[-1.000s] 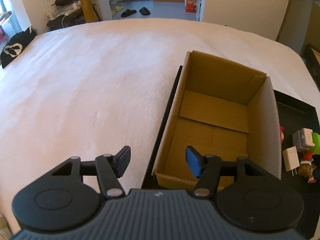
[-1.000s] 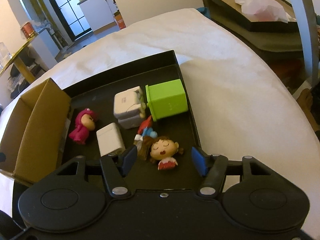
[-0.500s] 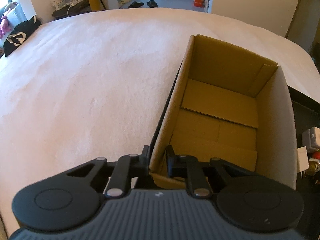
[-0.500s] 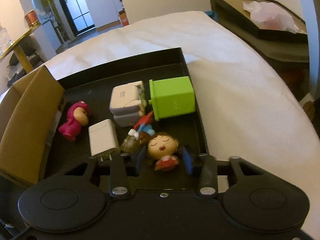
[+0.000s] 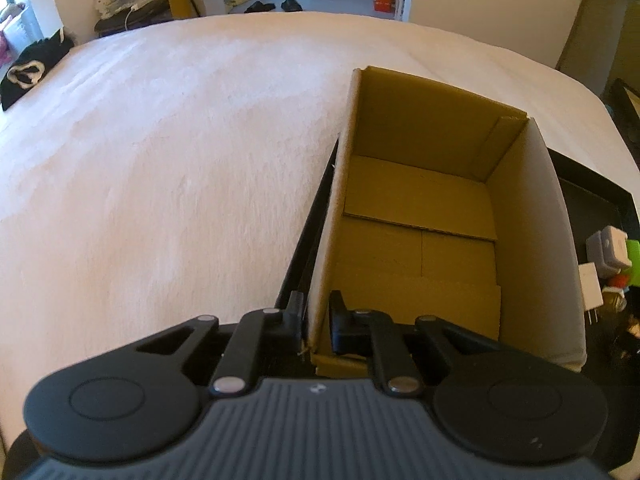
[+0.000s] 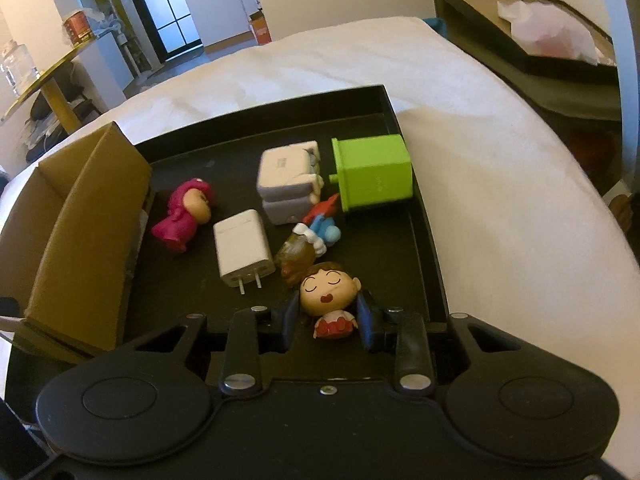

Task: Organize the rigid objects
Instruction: 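Carry the doll figurine into the cardboard box and open the right tool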

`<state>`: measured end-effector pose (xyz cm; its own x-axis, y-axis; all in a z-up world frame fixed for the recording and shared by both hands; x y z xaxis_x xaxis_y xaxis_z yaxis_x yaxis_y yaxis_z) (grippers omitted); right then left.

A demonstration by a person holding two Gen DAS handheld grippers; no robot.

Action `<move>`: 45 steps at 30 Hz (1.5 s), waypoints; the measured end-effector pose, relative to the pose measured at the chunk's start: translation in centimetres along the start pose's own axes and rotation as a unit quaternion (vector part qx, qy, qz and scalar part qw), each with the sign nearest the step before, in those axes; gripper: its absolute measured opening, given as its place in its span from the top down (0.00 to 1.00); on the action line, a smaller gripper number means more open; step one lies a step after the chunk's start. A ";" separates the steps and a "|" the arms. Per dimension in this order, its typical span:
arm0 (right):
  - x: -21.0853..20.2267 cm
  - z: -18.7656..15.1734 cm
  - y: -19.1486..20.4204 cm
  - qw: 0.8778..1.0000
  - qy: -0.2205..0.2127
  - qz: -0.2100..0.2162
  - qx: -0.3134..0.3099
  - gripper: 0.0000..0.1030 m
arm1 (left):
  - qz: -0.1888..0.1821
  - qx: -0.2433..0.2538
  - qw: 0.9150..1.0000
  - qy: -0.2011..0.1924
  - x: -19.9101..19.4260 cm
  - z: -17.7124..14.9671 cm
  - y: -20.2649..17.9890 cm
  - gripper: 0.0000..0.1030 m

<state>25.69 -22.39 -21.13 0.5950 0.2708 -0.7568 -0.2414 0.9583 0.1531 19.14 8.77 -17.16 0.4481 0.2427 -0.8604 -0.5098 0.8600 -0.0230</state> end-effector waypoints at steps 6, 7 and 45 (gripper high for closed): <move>-1.8 0.7 1.5 1.000 -0.017 -0.003 -0.016 0.71 | 0.002 0.017 1.000 -0.014 -0.3 -0.4 -0.2 0.89; -2.0 0.7 1.8 1.000 -0.019 -0.001 -0.019 0.71 | 0.001 0.016 1.000 -0.015 -0.2 -0.4 -0.2 0.89; -5.7 5.7 17.7 0.983 -0.073 0.044 -0.165 0.70 | -0.064 -0.024 0.997 -0.022 -0.6 -0.1 2.0 0.88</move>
Point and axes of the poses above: each gripper's, at about its wrist camera, not at the fingertips, and x roughly the way its jaws point, y to its left, z to its top, the point moved 5 cm from there along x, roughly the way its jaws point, and after that the axes turned 5 degrees about -x, right-handed, at the moved point
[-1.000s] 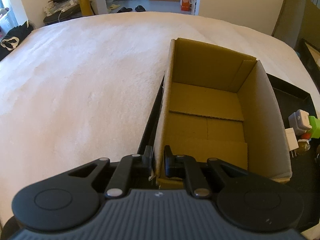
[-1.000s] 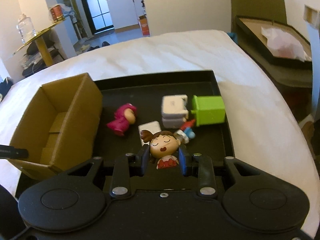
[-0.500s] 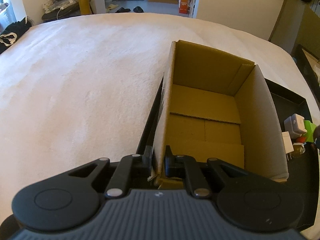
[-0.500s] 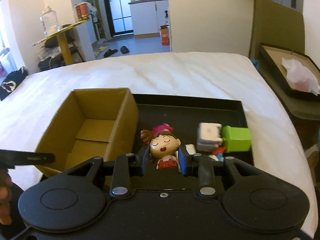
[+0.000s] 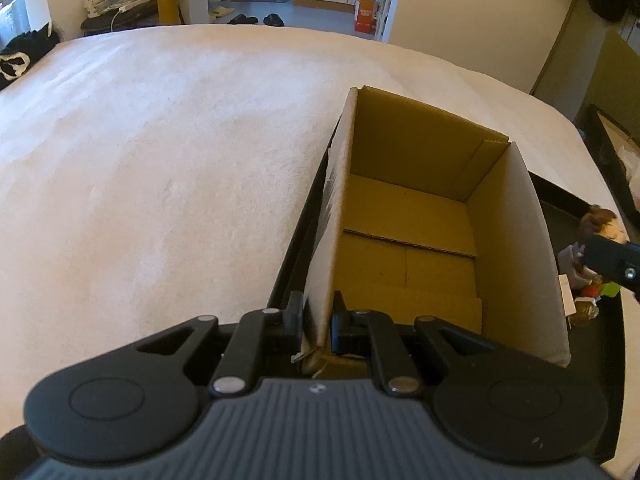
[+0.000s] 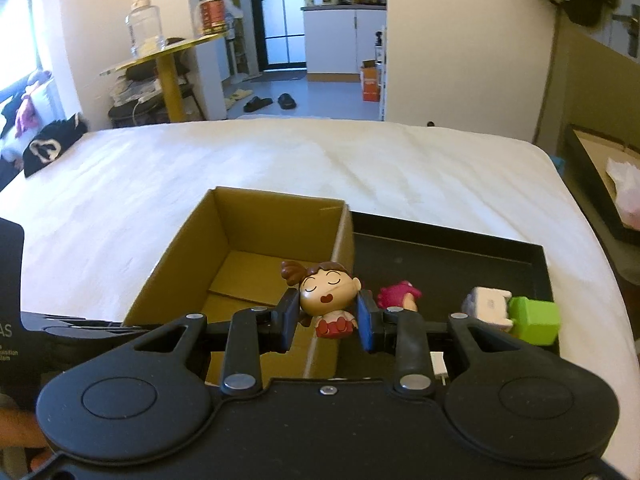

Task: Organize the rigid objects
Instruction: 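Carry the doll figurine into the cardboard box and open the right tool, then move the right tool back to the small brown figurine on the tray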

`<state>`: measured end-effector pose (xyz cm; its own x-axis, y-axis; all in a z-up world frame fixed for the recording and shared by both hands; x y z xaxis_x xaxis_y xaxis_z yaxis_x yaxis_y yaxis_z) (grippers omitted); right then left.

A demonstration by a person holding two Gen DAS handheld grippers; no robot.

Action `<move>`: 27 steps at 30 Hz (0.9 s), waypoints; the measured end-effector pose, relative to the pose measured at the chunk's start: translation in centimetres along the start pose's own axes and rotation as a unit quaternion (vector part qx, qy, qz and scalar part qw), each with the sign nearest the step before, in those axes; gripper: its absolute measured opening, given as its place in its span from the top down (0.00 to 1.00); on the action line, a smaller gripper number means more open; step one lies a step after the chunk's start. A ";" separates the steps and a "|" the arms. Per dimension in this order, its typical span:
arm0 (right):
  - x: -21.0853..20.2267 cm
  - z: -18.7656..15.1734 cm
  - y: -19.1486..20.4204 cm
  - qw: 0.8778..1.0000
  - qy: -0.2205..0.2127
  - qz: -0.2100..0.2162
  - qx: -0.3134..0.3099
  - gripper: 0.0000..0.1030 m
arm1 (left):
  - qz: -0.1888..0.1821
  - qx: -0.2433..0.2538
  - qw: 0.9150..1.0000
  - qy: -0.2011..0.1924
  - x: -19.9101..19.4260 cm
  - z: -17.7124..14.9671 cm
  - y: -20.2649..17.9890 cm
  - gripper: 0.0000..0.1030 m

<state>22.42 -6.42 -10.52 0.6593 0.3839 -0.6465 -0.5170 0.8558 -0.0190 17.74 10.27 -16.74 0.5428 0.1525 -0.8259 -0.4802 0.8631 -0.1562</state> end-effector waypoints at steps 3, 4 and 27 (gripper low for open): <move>0.3 0.5 0.9 1.000 0.001 0.000 -0.015 0.70 | -0.007 -0.005 1.000 0.001 0.0 0.0 0.2 0.88; 0.5 0.6 1.4 1.000 0.002 0.000 -0.023 0.70 | -0.009 -0.007 1.000 0.001 0.0 0.0 0.3 0.88; 1.4 1.6 3.7 0.997 0.002 0.055 -0.058 0.46 | -0.008 -0.007 1.000 0.003 0.0 0.2 -0.1 0.87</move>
Point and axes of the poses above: each gripper's, at about its wrist camera, not at the fingertips, and x roughly the way its jaws point, y to its left, z to its top, the point moved 5 cm from there along x, roughly the way its jaws point, and after that the axes turned 5 degrees about -x, right-handed, at the moved point
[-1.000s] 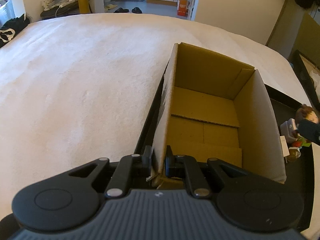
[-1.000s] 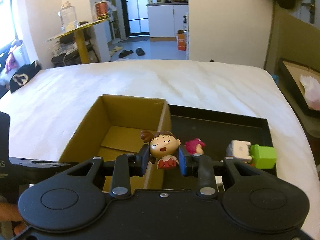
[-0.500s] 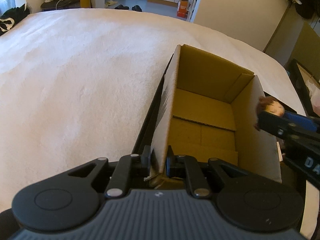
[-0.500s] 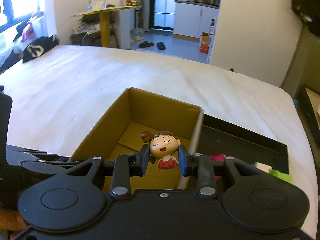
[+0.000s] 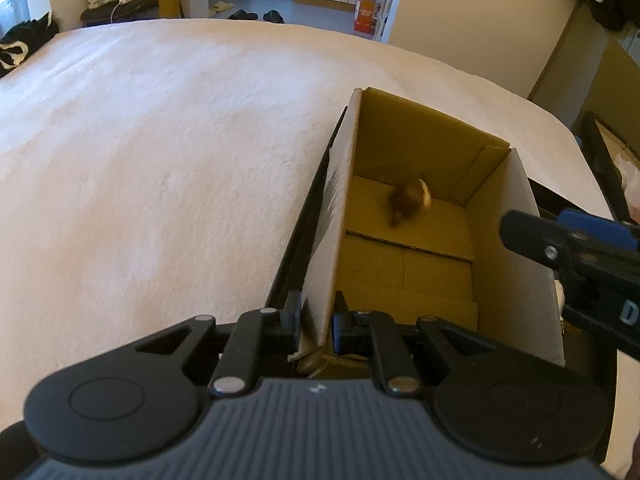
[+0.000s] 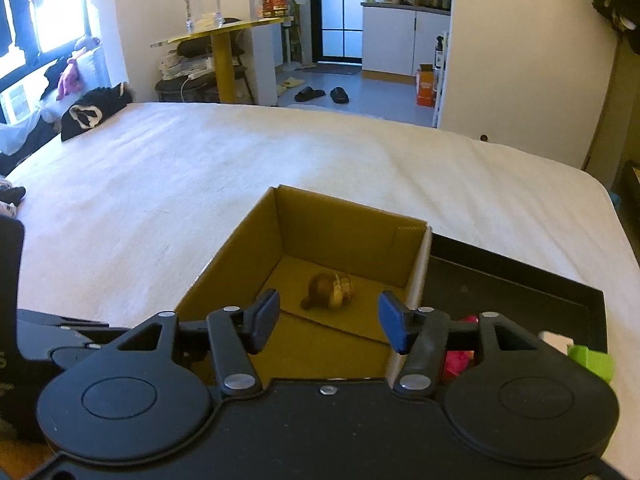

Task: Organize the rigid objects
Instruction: 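Move the right tool back to the small brown figurine on the tray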

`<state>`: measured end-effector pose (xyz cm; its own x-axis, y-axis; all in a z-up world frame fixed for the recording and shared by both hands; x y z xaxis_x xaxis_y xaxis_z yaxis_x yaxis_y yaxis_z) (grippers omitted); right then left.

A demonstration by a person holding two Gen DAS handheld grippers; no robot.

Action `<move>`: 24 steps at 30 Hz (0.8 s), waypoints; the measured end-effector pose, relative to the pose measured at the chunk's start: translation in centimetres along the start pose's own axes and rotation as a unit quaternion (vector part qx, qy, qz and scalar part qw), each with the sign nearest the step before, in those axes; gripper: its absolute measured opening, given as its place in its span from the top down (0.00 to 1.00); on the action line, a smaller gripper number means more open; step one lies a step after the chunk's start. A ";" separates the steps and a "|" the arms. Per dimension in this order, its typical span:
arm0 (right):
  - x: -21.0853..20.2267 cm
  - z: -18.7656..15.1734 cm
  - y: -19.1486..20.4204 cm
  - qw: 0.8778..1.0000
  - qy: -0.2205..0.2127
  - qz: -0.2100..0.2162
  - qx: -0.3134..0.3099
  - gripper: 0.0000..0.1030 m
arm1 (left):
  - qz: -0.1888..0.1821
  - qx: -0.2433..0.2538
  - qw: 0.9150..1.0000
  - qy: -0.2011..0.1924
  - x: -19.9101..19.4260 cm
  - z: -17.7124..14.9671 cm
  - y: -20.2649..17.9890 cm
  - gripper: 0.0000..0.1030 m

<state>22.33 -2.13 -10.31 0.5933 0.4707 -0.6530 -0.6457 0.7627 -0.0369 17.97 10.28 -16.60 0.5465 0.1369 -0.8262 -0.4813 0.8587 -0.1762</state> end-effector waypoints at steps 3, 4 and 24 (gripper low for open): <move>-0.5 -0.3 -0.5 1.000 -0.003 0.000 0.008 0.46 | 0.004 0.002 1.000 0.000 0.0 0.0 -0.2 0.87; -0.7 -0.5 -0.7 1.000 -0.003 -0.002 0.012 0.46 | 0.005 0.002 1.000 0.000 0.0 0.1 -0.3 0.87; -1.8 -6.0 -7.8 0.993 0.002 -0.049 0.107 0.35 | 0.054 0.041 0.998 -0.009 -1.2 -0.1 -2.4 0.33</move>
Point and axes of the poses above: each gripper's, at about its wrist camera, not at the fingertips, and x roughly the way its jaws point, y to its left, z to its top, the point moved 5 cm from there along x, roughly the way its jaws point, and after that the axes turned 5 degrees about -x, right-handed, at the moved point
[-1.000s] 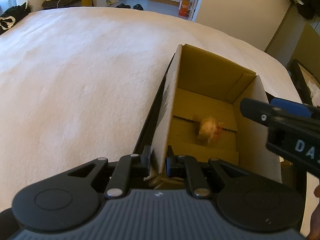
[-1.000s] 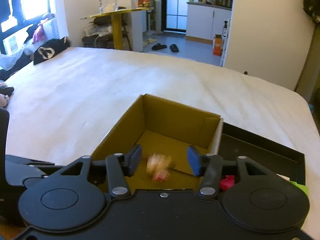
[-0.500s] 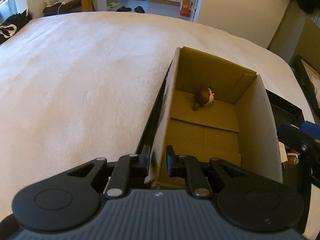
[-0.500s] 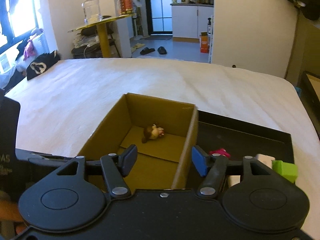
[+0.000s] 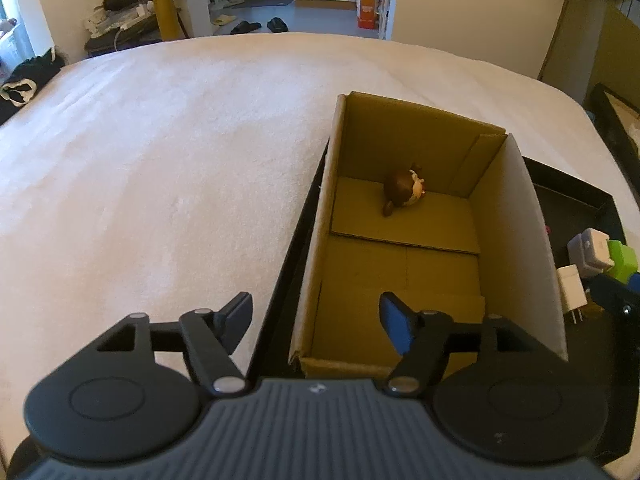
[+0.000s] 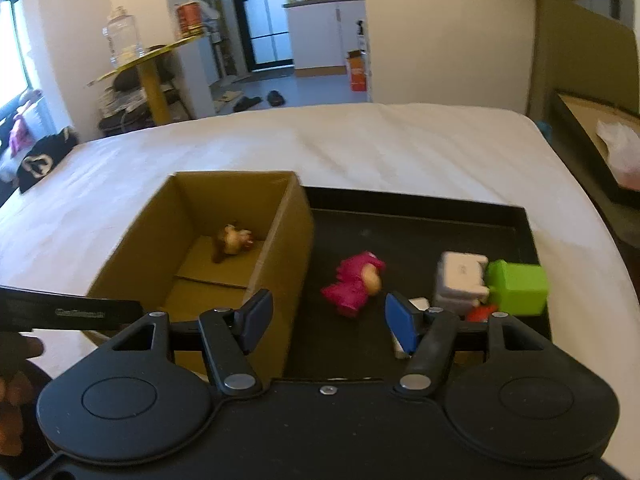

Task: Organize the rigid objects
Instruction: 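Move the right tool back to the small brown figurine on the tray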

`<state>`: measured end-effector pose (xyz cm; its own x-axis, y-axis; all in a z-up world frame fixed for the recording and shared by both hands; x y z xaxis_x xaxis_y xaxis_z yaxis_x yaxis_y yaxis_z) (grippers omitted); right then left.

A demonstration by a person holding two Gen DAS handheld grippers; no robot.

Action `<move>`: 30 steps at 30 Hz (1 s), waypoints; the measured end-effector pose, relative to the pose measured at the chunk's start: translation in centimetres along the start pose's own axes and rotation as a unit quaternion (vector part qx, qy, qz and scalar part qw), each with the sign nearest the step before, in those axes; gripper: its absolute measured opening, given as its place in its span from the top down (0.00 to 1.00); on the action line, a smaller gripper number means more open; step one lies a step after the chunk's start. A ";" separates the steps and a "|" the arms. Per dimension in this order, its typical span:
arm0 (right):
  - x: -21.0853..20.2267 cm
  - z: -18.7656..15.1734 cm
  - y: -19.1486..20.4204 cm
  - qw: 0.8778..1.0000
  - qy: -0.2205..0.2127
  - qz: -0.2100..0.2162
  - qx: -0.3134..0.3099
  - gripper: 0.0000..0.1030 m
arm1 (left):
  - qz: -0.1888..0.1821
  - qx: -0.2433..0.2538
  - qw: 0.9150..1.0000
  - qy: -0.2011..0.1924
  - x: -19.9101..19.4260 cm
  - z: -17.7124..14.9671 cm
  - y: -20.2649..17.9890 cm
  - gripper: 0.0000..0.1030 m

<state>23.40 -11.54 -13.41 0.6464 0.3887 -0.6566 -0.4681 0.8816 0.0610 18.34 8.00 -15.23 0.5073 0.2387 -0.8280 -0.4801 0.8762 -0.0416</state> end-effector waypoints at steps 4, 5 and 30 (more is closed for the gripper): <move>0.3 -0.8 -1.4 1.000 -0.005 -0.010 0.016 0.29 | 0.011 0.003 1.000 -0.008 0.0 0.0 0.0 0.33; 0.3 -1.1 -1.8 1.000 -0.005 -0.011 0.022 0.29 | 0.013 0.004 1.000 -0.010 -0.1 0.0 0.0 0.32; 5.4 -5.1 -12.4 0.979 -0.012 -0.050 0.197 0.36 | 0.068 0.029 0.996 -0.047 -1.2 1.5 -0.8 0.19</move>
<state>29.60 -21.80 -21.54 0.6930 0.2963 -0.6572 -0.1349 0.9488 0.2856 19.18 7.68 -13.36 0.5056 0.3928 -0.7682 -0.5091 0.8547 0.1020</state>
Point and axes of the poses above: each gripper's, at about its wrist camera, not at the fingertips, and x roughly the way its jaws point, y to its left, z to its top, the point moved 5 cm from there along x, roughly the way its jaws point, and after that the axes turned 5 degrees about -x, right-handed, at the moved point
